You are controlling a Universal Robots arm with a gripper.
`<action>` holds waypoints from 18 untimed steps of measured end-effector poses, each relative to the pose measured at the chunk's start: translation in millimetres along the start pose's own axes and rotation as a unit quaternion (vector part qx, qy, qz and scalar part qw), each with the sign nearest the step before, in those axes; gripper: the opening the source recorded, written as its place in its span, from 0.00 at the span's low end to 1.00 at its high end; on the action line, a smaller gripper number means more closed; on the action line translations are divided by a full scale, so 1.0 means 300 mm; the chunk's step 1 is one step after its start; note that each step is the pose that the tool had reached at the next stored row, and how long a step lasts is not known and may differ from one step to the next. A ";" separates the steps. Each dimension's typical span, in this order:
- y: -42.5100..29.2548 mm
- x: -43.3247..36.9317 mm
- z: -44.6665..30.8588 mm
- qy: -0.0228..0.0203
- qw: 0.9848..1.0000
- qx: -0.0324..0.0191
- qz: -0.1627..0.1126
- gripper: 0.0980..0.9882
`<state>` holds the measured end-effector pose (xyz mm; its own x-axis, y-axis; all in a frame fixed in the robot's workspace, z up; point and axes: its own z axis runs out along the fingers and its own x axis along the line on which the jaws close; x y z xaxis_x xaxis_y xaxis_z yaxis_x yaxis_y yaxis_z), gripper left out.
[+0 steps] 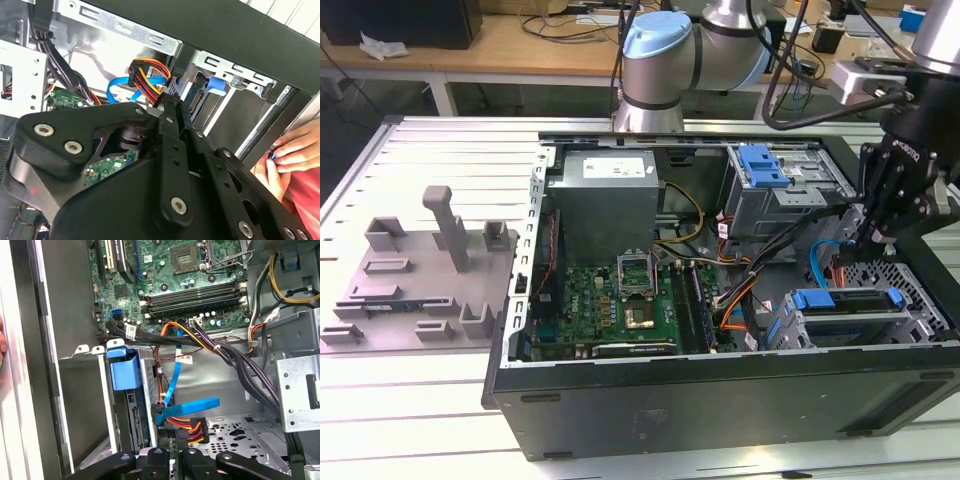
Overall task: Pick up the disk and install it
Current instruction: 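Insert the first disk wire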
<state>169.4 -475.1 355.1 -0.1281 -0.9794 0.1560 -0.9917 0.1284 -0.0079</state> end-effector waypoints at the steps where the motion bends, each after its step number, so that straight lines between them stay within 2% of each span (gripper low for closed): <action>1: 0.000 0.001 0.000 -0.001 1.000 0.000 -0.002 0.08; 4: -0.001 0.004 0.000 -0.005 1.000 0.001 -0.008 0.08; 6: -0.003 0.020 0.003 -0.012 1.000 0.000 -0.009 0.08; 10: -0.004 0.021 0.002 -0.013 1.000 0.000 -0.011 0.08; 13: -0.006 0.023 0.003 -0.017 1.000 0.001 -0.020 0.08; 18: -0.006 0.025 0.003 -0.017 1.000 0.001 -0.021 0.08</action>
<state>170.1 -482.9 355.3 -0.0861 -0.9887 0.1225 -0.9963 0.0862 -0.0040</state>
